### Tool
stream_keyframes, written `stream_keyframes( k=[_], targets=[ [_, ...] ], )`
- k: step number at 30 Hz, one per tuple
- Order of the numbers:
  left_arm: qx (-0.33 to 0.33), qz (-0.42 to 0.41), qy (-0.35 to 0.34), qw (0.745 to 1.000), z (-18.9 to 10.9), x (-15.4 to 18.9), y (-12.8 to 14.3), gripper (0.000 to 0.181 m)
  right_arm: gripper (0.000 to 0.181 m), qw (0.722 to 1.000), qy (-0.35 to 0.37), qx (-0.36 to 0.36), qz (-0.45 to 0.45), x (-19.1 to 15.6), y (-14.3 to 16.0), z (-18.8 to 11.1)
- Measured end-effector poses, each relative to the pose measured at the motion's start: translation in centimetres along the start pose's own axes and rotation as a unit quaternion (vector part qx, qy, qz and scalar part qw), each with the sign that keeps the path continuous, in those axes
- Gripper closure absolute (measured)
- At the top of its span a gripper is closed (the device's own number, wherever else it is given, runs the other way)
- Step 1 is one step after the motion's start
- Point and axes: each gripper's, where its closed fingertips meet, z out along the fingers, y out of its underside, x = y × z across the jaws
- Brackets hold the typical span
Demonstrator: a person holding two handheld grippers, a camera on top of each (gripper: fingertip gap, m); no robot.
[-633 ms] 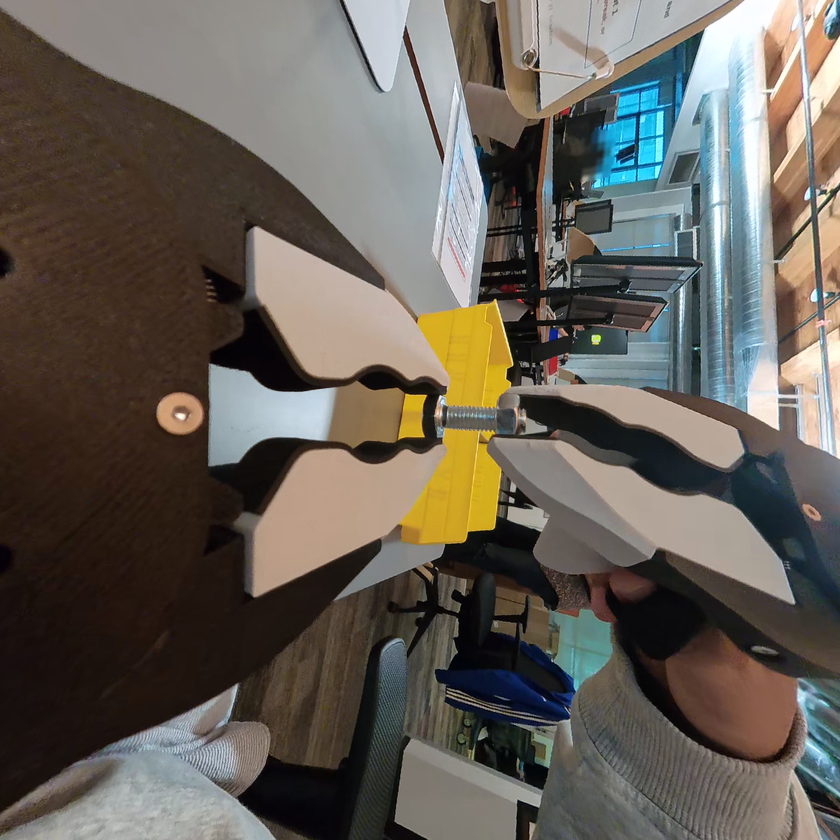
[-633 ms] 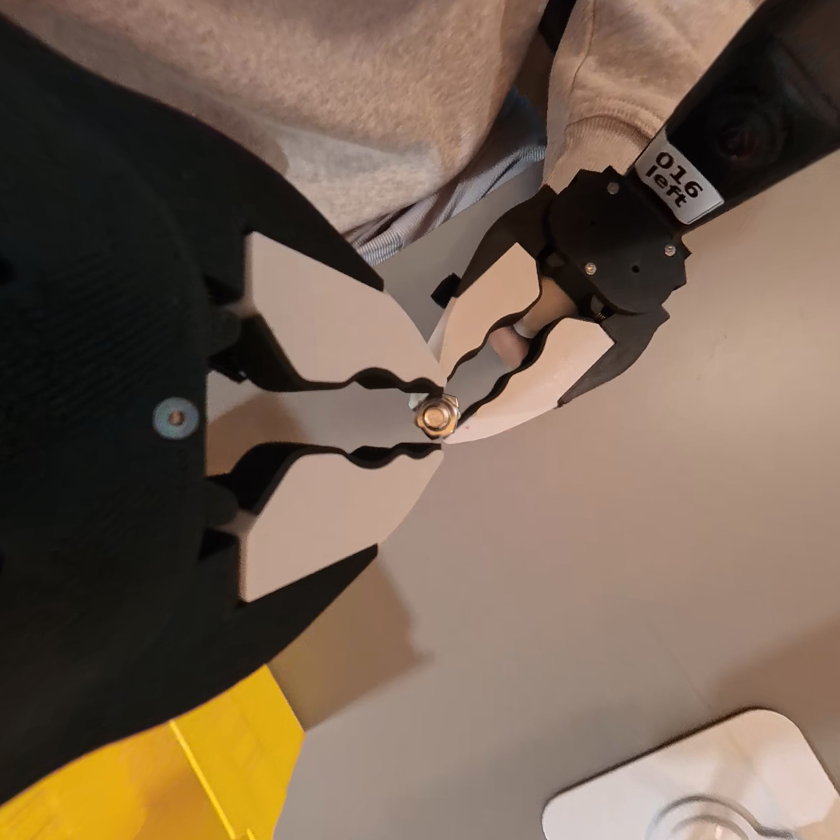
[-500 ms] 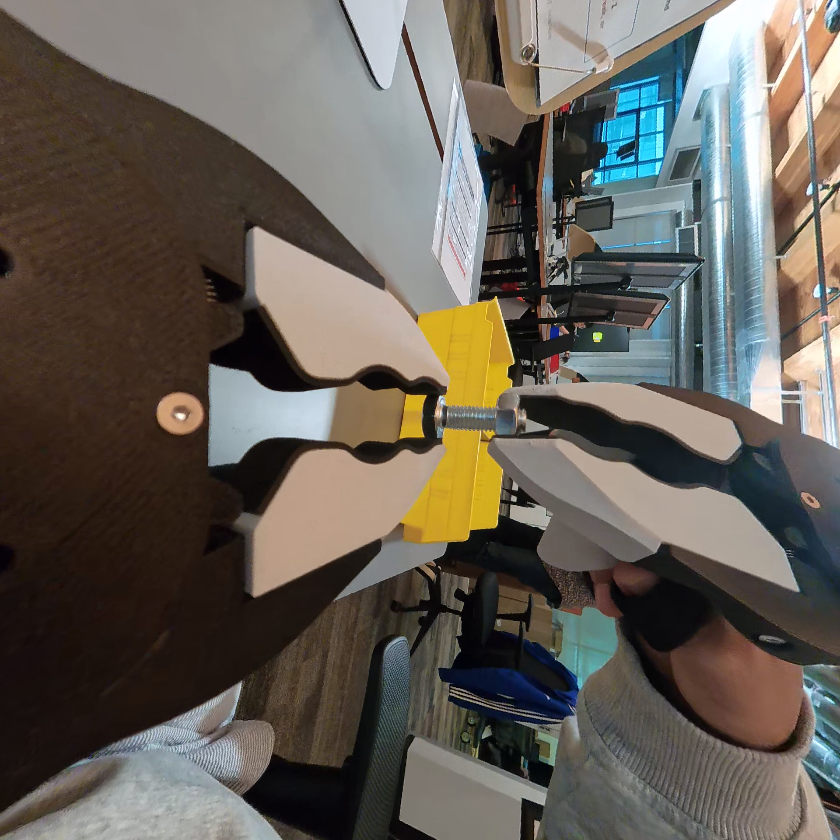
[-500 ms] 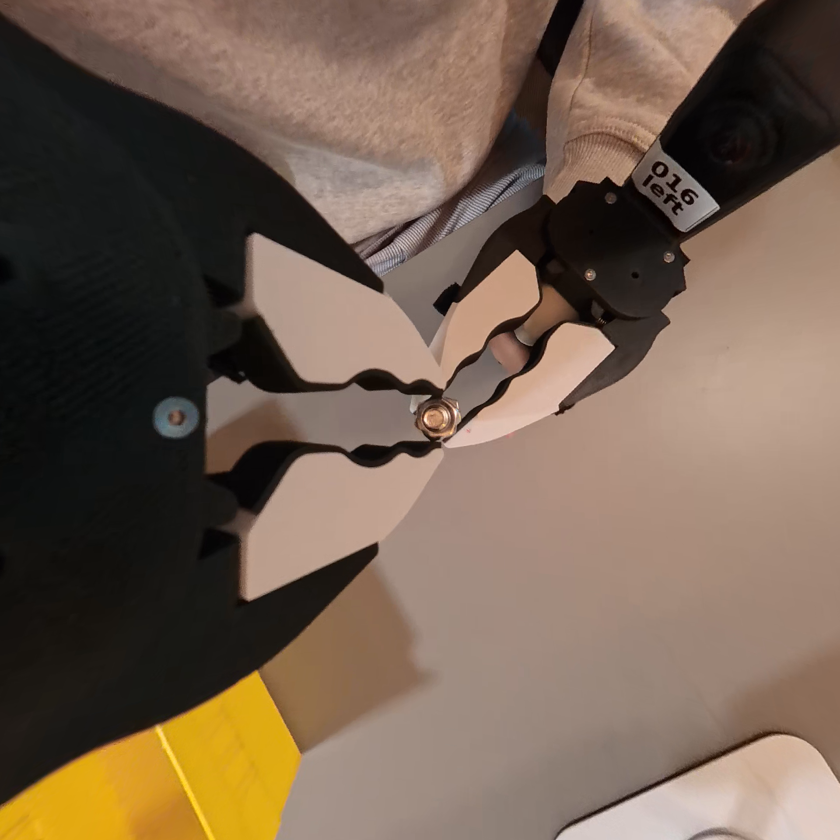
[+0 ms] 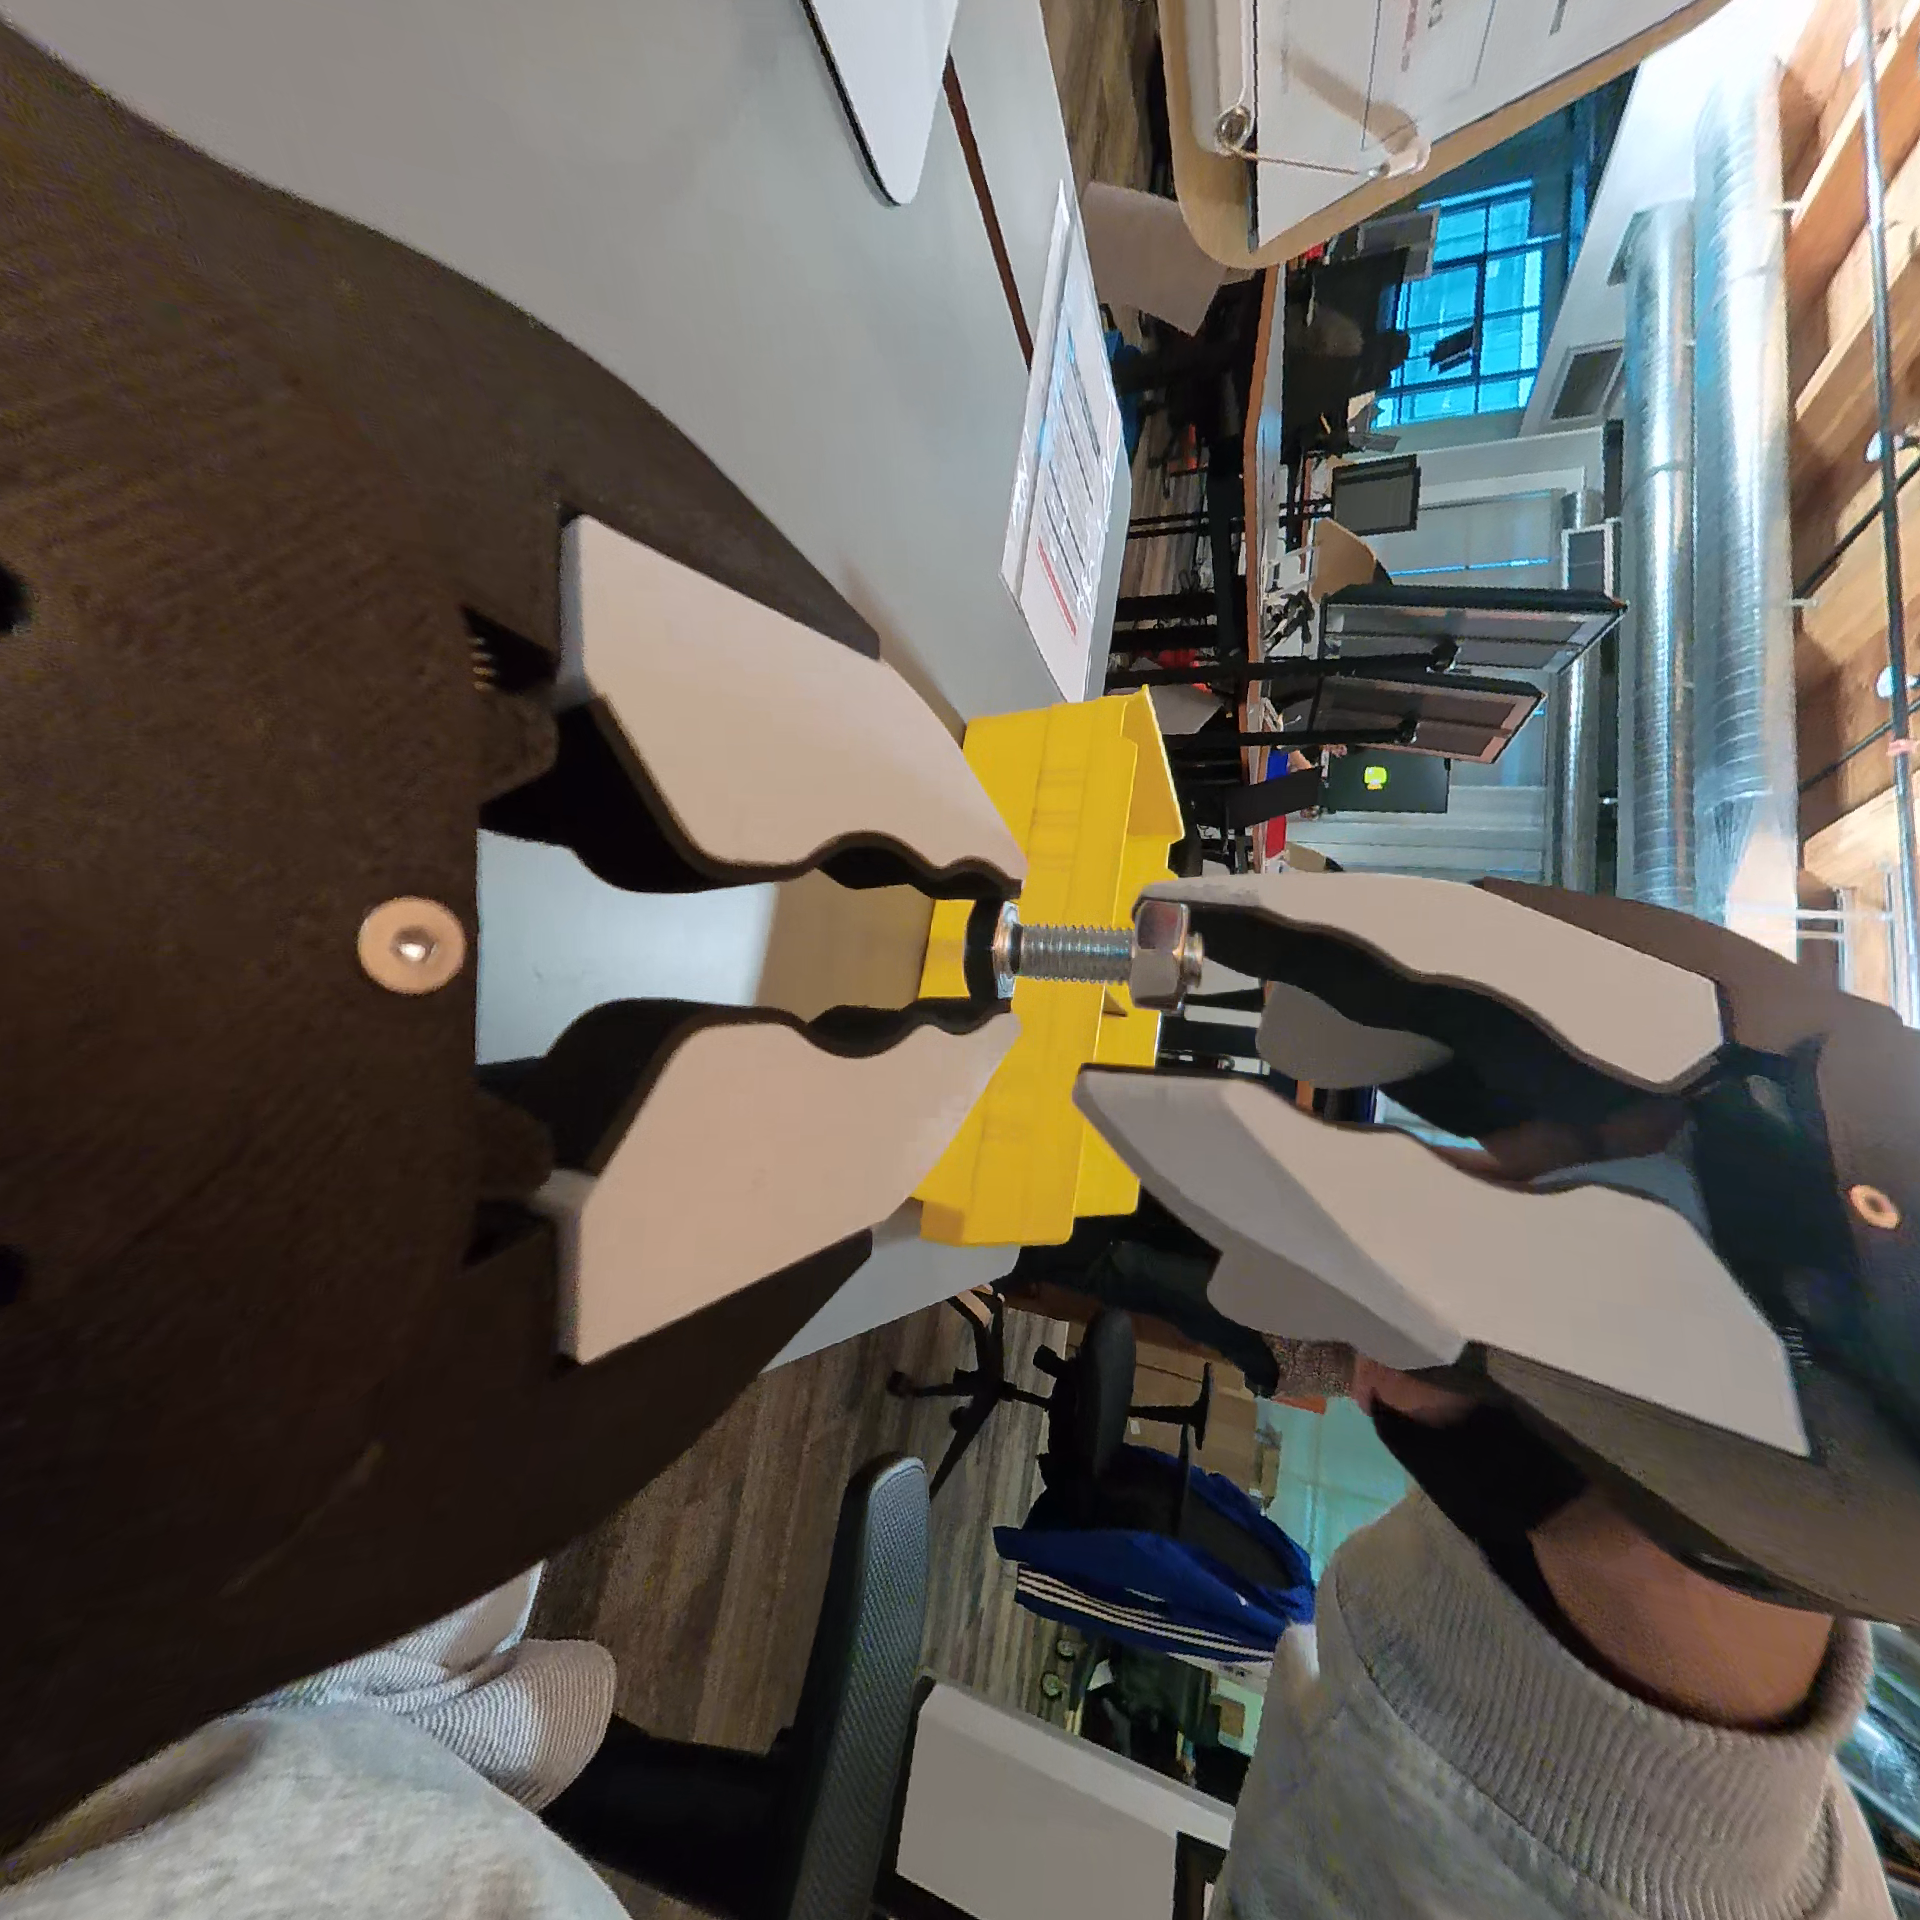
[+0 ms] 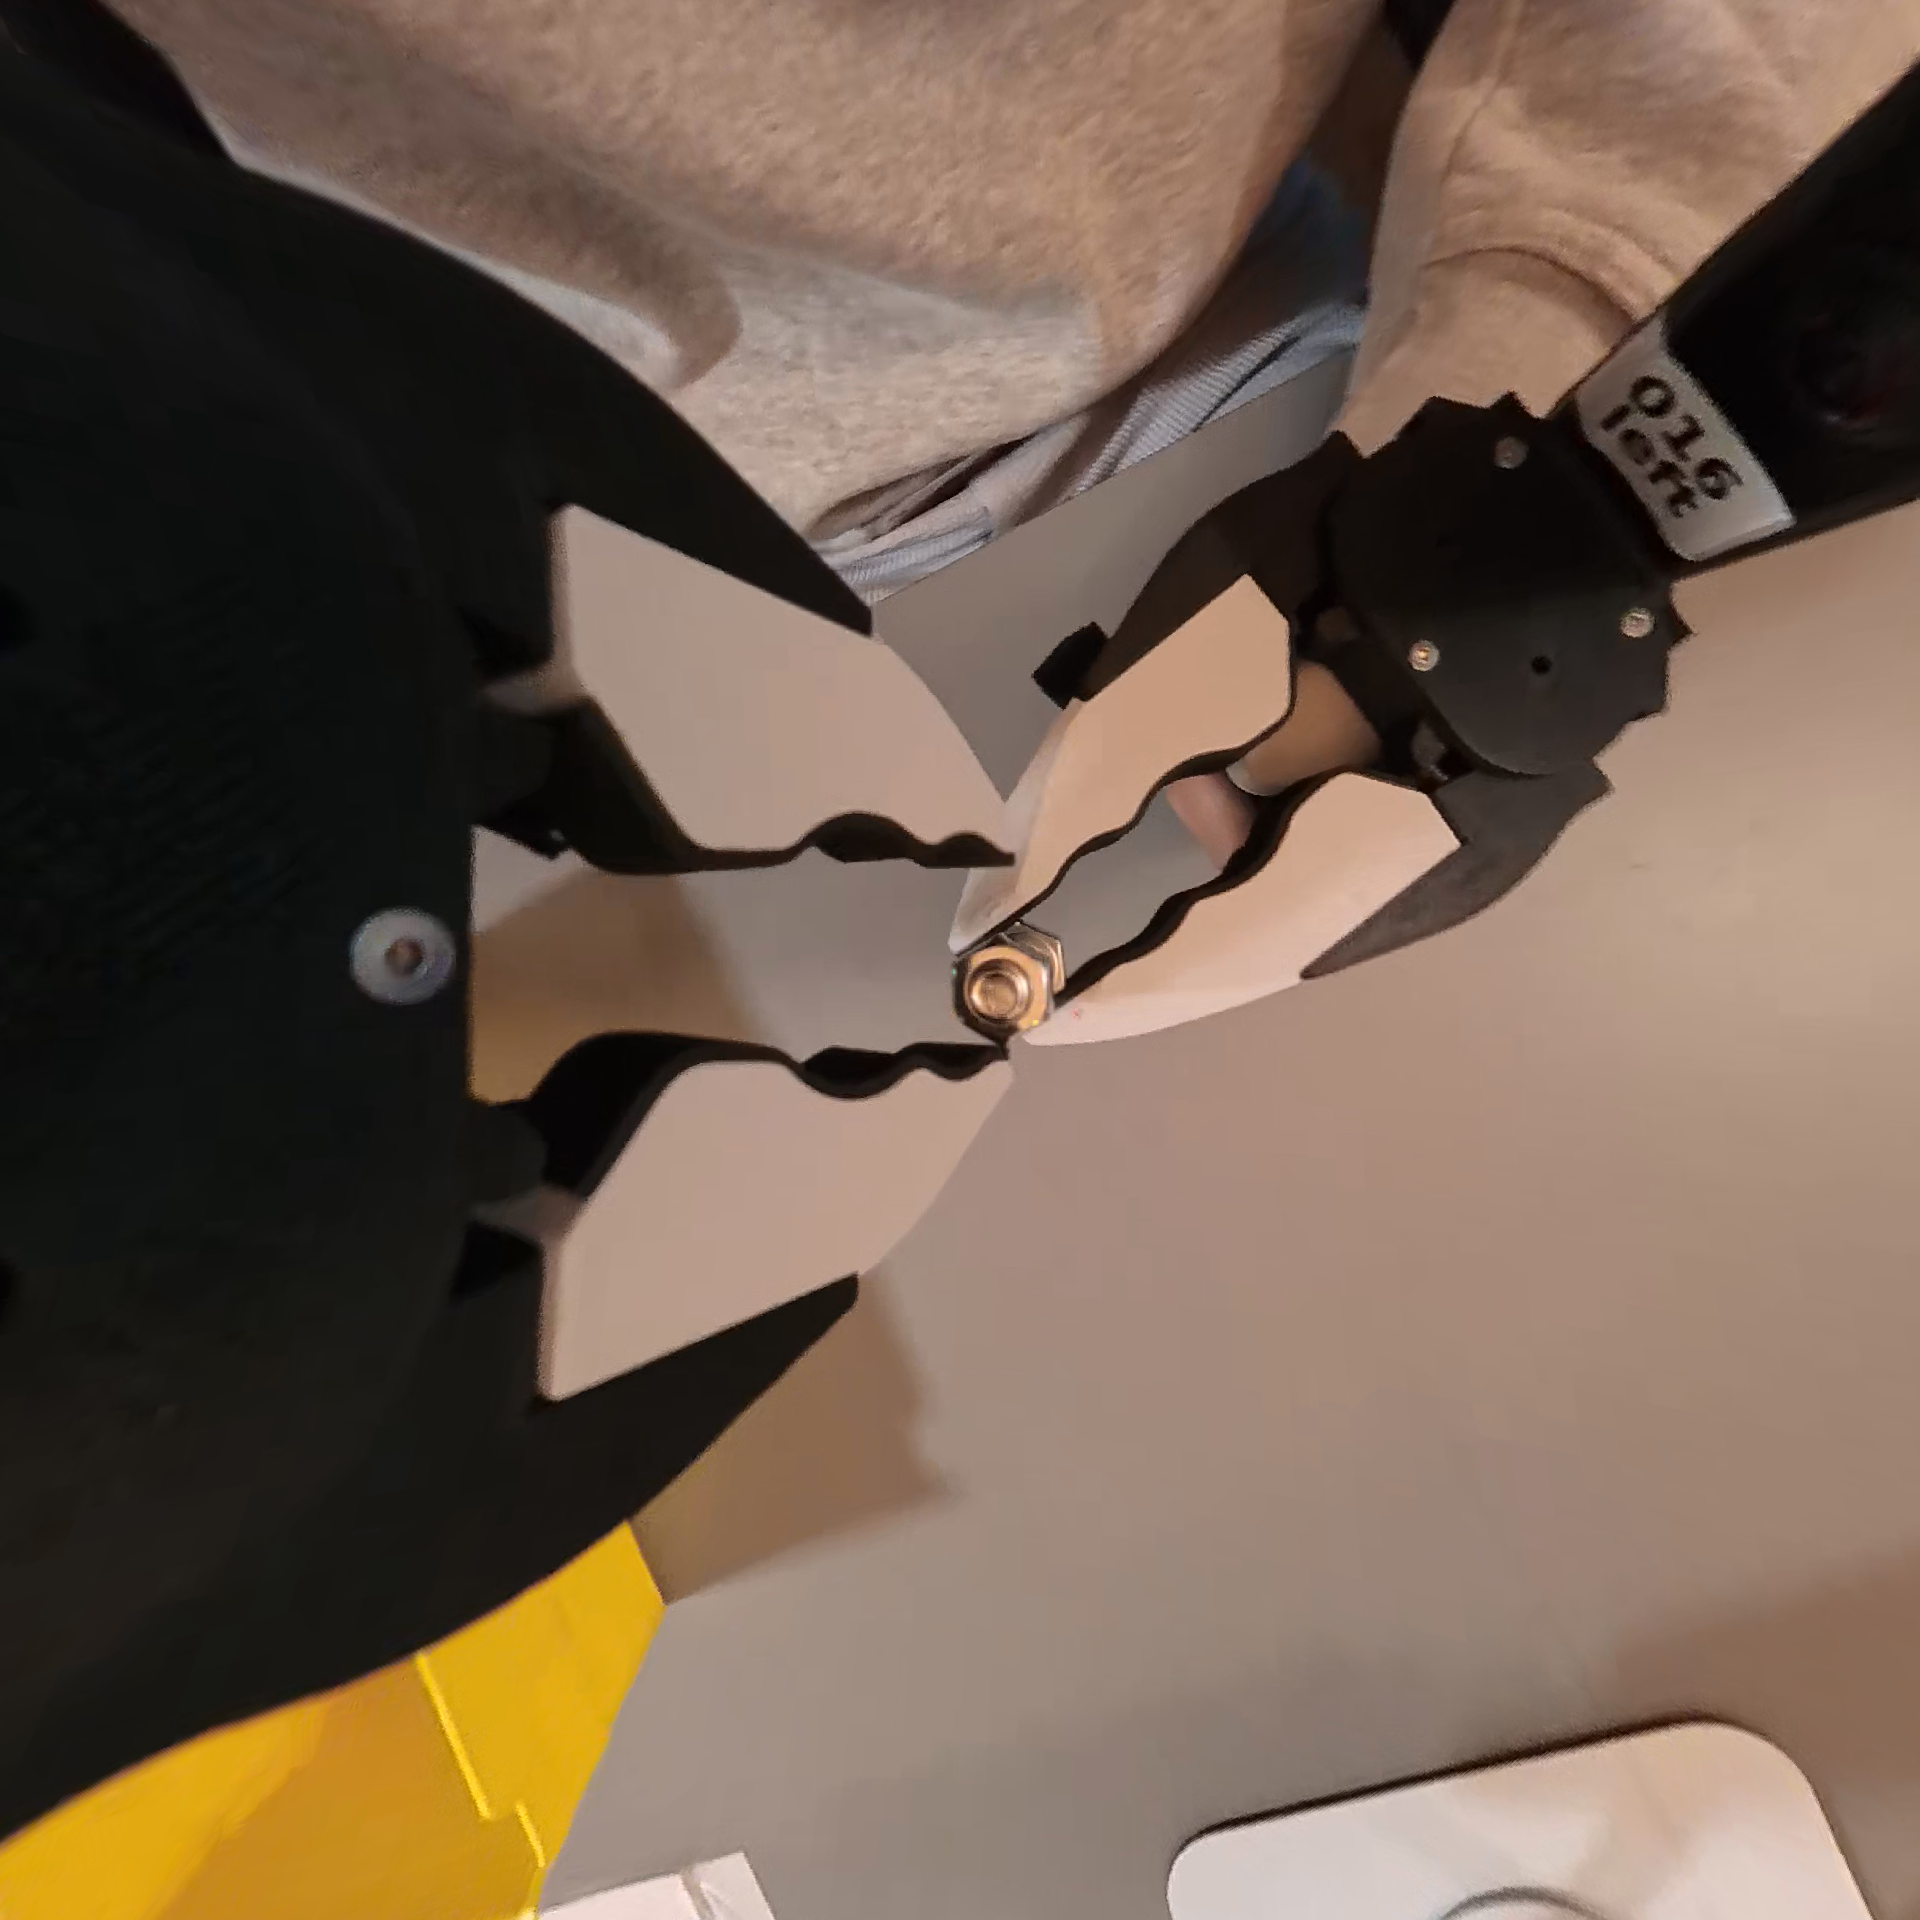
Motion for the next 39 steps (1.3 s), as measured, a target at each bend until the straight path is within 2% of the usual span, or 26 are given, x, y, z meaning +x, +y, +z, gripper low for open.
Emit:
stream_keyframes(
  k=[1,5,8,10,15,19,23,28,39],
  targets=[
    [-0.001,0.003,-0.002,1.0,0.0,0.0,0.0,0.163,0.149,1.0,0.0,0.005,0.013,0.1,-0.2,-0.1],
    [-0.004,0.03,-0.012,0.999,0.0,0.1,0.0,0.163,0.151,0.999,-0.004,-0.005,0.053,0.5,0.1,-0.4],
    [-0.006,0.039,-0.021,0.999,0.0,-0.1,0.0,0.163,0.161,0.998,-0.011,0.003,0.062,0.5,0.0,-0.3],
    [-0.007,0.034,-0.019,0.999,0.0,-0.1,0.1,0.163,0.162,0.998,-0.012,0.0,0.061,0.5,0.0,-0.2],
    [-0.013,0.031,-0.002,0.999,0.2,0.5,0.4,0.163,0.162,0.999,-0.016,-0.022,-0.026,0.1,0.5,-0.3],
    [-0.017,0.037,0.004,0.999,0.3,0.8,0.7,0.163,0.162,0.995,0.009,-0.047,-0.085,0.0,1.1,-0.2],
    [-0.012,0.031,0.003,0.999,0.2,0.6,0.4,0.163,0.154,0.997,0.018,-0.038,-0.063,-0.2,0.7,-0.3],
    [-0.013,0.034,0.004,0.999,0.3,0.7,0.5,0.163,0.162,0.998,0.025,-0.036,-0.034,0.1,0.8,-0.2],
    [-0.023,0.034,0.013,0.999,0.4,1.1,0.8,0.163,0.165,0.995,0.046,-0.024,-0.09,-0.6,-0.3,0.2]
  ],
)
